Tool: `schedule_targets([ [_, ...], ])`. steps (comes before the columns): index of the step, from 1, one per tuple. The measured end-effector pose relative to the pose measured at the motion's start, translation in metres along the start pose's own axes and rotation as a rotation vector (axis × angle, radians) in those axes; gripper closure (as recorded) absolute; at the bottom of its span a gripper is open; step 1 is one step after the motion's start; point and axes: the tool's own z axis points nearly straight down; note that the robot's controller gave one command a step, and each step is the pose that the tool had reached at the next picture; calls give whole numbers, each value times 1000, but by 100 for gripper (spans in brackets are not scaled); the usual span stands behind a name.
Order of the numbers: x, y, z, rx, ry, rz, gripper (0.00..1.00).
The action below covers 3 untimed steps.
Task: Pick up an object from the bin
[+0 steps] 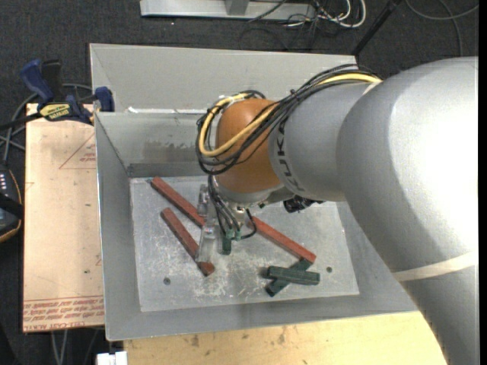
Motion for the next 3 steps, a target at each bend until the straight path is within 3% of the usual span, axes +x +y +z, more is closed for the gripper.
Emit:
schedule_targets([
  [1,-13,-7,-33,-2,-7,104,0],
  [2,-19,32,-44,-3,-6,262,0],
  [3,-23,44,-1,0,-1,461,0],
])
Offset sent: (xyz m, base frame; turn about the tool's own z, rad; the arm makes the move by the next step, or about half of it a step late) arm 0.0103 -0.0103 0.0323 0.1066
